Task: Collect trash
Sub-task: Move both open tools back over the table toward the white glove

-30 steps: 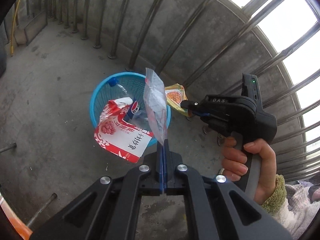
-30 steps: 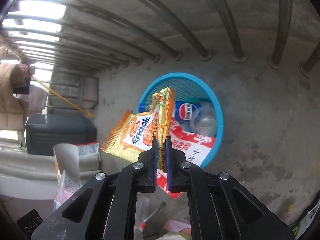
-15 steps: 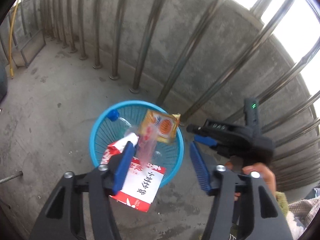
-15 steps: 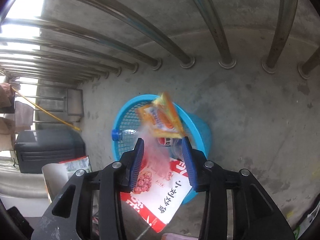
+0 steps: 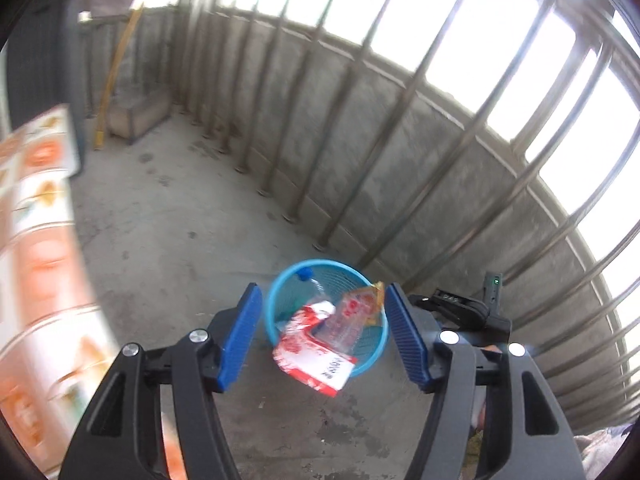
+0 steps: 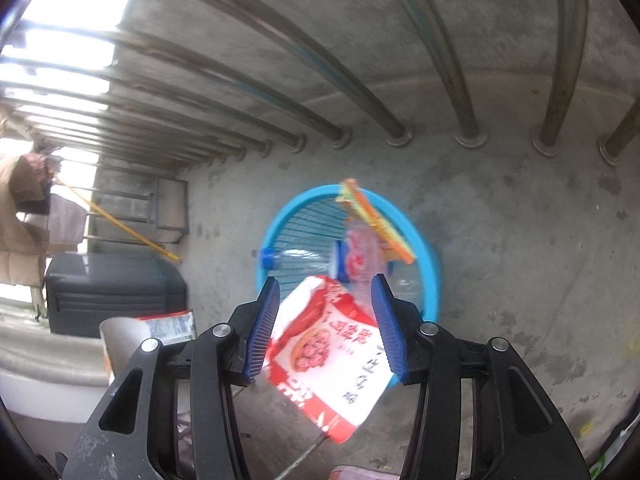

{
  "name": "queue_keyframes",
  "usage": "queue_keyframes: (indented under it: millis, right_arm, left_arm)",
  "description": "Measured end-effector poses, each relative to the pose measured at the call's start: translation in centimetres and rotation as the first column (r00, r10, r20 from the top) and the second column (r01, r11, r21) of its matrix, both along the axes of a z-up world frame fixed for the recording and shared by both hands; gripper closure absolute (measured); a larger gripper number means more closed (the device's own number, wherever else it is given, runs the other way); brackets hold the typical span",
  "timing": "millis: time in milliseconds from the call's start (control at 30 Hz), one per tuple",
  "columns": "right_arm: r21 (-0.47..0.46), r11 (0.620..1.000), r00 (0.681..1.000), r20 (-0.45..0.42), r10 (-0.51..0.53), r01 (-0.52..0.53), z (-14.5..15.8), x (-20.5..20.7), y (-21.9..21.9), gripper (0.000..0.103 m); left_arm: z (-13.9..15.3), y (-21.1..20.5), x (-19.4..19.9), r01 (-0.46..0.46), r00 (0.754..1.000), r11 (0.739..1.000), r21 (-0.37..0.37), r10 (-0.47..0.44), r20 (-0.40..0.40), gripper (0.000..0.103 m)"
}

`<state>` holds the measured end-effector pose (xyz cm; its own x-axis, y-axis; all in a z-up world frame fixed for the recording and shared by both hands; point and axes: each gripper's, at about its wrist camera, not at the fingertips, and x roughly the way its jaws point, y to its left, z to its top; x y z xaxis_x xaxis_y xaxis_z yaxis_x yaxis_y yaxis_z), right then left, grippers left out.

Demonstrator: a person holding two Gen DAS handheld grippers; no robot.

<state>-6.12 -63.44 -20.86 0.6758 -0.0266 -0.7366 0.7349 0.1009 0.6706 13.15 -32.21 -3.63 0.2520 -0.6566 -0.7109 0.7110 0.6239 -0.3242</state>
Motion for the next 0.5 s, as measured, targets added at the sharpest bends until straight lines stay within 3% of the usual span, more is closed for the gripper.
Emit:
queue_keyframes:
  millis: [133,267,400,500]
  right_arm:
    - [-0.084,0.993,0.994,0.052,0.091,-0.086,3.6,1.7,1.7,0.047]
    - [-0.252,0.939,0.961,0.092,0.262,-0.232,9.3,5.1,5.2,0.039]
    - [-0.352,0.859,0.890,0.128,0.437,-0.372,14.3,9.3,9.4,0.037]
    - [-0.406,0.777,0.813,0.126,0.568,-0.480,17.2,12.9,13.4,0.036]
  left_arm:
    - [2.7,6.9,-0.1,-0.117,0.991,0.992,-0.039,0.119,0.053,0.039]
    - [4.2,14.7,0.0,-0.276,0.953,0.959,-0.072,0.282,0.107,0.037]
    - [4.2,22.6,0.6,-0.444,0.886,0.890,-0.105,0.453,0.095,0.035]
    - [3.6,27.9,1.5,-0.547,0.831,0.830,-0.107,0.554,0.049,0.035]
